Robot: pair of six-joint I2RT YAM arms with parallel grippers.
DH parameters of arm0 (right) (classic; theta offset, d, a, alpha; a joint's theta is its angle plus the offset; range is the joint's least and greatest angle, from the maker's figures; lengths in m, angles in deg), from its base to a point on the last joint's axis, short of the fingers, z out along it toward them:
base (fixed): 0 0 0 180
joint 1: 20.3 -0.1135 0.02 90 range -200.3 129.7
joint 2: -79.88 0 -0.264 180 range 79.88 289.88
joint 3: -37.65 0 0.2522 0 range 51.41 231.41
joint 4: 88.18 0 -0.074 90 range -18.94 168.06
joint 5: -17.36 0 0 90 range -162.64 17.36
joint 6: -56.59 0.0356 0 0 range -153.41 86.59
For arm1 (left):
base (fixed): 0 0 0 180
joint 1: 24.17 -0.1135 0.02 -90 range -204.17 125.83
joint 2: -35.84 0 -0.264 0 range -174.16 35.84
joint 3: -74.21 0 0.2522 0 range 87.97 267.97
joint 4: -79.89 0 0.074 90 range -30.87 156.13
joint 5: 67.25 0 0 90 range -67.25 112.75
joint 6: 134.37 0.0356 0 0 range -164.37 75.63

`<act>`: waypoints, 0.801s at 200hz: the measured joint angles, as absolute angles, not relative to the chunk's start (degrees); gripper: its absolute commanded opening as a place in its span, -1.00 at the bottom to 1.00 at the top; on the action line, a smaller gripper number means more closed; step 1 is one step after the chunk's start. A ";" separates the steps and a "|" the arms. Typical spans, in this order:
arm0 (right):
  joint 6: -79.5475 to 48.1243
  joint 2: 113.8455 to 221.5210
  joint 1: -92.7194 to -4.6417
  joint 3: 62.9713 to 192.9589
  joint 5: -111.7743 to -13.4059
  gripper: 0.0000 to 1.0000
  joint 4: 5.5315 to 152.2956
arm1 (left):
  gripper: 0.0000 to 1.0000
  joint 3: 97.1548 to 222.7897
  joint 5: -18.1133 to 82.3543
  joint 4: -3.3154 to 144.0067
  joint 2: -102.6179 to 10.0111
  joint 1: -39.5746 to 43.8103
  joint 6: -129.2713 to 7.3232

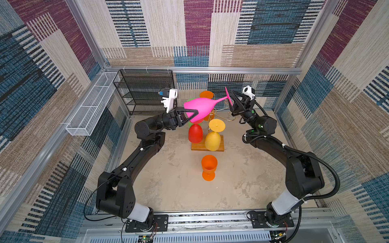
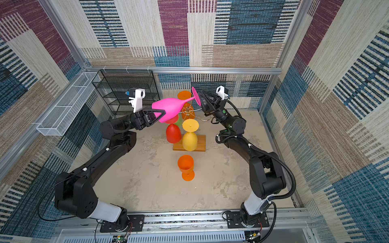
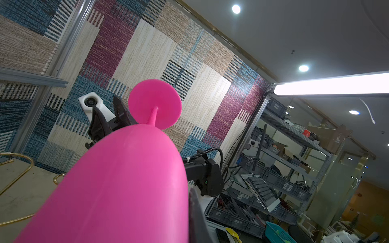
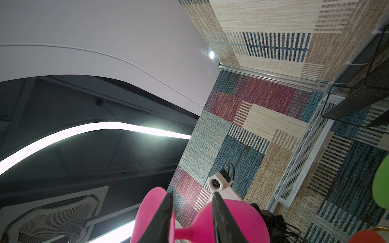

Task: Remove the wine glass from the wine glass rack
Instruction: 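Close the left gripper on the pink glass's bowl held by the right gripper, then open the right gripper and draw it back while the left gripper holds the glass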

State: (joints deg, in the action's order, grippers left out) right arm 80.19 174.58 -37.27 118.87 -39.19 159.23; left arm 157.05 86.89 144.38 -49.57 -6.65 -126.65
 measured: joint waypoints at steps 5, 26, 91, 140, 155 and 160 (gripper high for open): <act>79.93 174.32 -37.05 118.68 -39.17 -0.02 159.23 | -1.00 157.05 87.24 144.38 -49.35 -6.65 -126.65; 78.66 172.39 -35.96 116.95 -38.67 0.16 159.21 | -1.00 156.79 87.74 144.36 -48.36 -6.65 -126.63; 61.94 156.35 -29.69 110.09 -35.02 0.42 154.33 | -1.00 156.33 90.76 129.94 -39.51 -6.63 -115.11; 31.08 139.85 -28.05 116.16 -40.26 0.46 117.39 | -1.00 163.00 87.46 82.11 -26.51 -5.65 -80.55; 22.16 136.09 -27.94 117.67 -45.62 0.46 107.73 | -1.00 165.27 85.40 70.46 -23.97 -5.65 -72.68; 19.45 134.91 -27.94 117.91 -47.65 0.46 104.65 | -1.00 166.03 84.55 66.84 -23.27 -5.63 -70.34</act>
